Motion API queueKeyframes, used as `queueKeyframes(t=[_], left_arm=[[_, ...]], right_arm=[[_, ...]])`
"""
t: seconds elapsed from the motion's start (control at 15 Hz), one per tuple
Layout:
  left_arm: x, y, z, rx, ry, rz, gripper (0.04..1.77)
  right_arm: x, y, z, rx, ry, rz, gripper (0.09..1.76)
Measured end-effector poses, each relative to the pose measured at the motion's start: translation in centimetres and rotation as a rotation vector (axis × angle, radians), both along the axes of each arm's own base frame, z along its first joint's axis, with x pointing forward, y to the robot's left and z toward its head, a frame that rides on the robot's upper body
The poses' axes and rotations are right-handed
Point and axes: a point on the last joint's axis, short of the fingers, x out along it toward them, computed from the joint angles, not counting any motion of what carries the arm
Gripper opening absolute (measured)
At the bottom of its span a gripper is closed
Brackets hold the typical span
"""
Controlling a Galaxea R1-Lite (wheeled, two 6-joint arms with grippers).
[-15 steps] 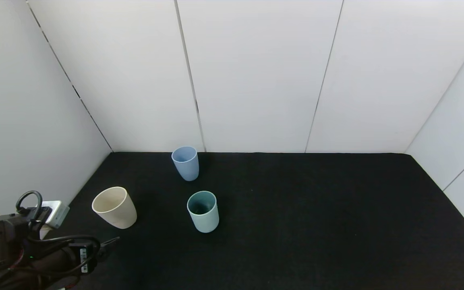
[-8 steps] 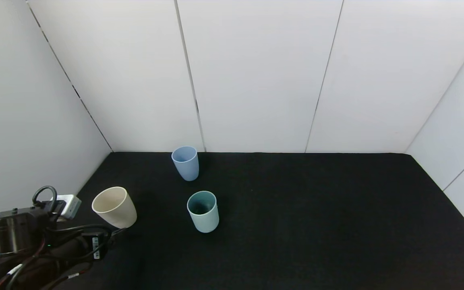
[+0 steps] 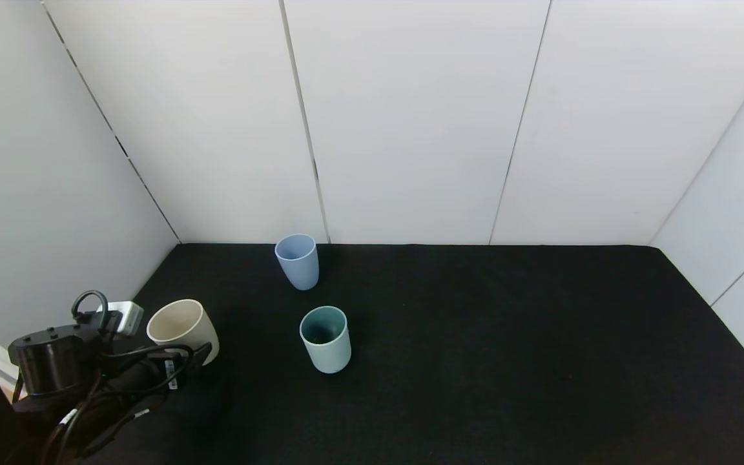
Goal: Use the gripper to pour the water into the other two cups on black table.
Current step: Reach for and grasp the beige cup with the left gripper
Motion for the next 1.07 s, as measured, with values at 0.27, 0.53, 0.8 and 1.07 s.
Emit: queueKeyframes(t=[0.27,0.53,0.8,1.07], left_arm=[[1.0,0.2,0.2,-0.005,-0.03,0.007,1.72],[1.7,0.4,0.7,0.002,-0.063,0.018,1.72],[1.8,0.6,1.0,0.005,-0.08,0.023,1.72],[1.9,0.6,1.1,0.005,-0.086,0.025,1.72]], right_arm=[[0.0,0.0,0.0,0.0,0.0,0.0,1.71],[0.0,0.0,0.0,0.0,0.0,0.0,1.71],[0.0,0.0,0.0,0.0,0.0,0.0,1.71],[0.0,0.0,0.0,0.0,0.0,0.0,1.71]])
